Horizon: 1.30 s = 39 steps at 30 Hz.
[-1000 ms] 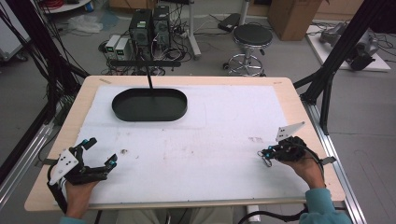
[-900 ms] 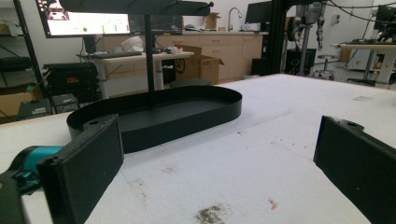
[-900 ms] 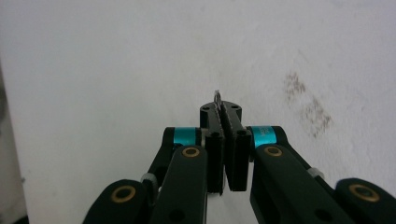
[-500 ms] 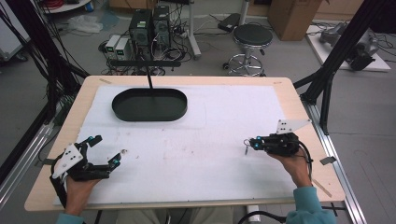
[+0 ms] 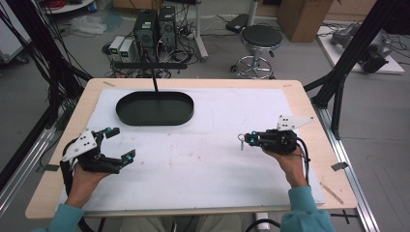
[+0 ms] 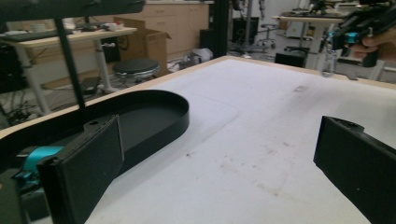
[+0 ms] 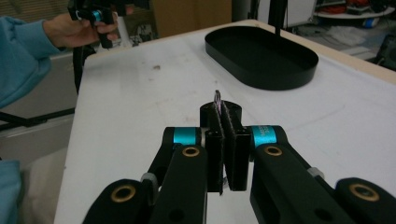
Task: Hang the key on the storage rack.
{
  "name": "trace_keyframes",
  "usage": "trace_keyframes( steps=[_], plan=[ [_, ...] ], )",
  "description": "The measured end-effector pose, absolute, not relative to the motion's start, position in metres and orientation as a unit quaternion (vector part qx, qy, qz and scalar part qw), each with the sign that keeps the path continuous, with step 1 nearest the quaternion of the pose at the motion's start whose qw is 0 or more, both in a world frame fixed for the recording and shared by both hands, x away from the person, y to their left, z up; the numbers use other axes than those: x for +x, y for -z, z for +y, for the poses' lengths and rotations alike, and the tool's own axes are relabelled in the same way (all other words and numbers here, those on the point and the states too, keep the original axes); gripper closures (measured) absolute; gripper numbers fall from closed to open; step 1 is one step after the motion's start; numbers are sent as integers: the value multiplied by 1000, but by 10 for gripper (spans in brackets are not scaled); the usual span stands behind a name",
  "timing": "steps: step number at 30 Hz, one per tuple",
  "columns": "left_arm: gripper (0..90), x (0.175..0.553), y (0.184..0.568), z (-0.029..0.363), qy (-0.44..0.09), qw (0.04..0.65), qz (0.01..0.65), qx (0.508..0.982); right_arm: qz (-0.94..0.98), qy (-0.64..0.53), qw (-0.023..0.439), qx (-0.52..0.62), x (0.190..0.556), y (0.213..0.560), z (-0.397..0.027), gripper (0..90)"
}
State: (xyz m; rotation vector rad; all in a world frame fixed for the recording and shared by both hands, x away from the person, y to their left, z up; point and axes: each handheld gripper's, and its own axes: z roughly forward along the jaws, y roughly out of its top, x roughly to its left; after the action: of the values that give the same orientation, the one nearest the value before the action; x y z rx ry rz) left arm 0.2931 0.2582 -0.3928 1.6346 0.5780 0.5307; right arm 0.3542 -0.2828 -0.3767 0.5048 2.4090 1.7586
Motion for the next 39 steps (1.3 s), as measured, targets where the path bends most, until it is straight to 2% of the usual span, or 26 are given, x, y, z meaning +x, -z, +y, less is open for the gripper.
trace_keyframes(
  steps=[18,39],
  plan=[
    [20,322,367,218,-164,616,200,744,787,-605,35,114,365,360,-230,886],
    [20,344,348,164,-118,606,136,775,797,-601,16,55,372,337,-177,885]
  ],
)
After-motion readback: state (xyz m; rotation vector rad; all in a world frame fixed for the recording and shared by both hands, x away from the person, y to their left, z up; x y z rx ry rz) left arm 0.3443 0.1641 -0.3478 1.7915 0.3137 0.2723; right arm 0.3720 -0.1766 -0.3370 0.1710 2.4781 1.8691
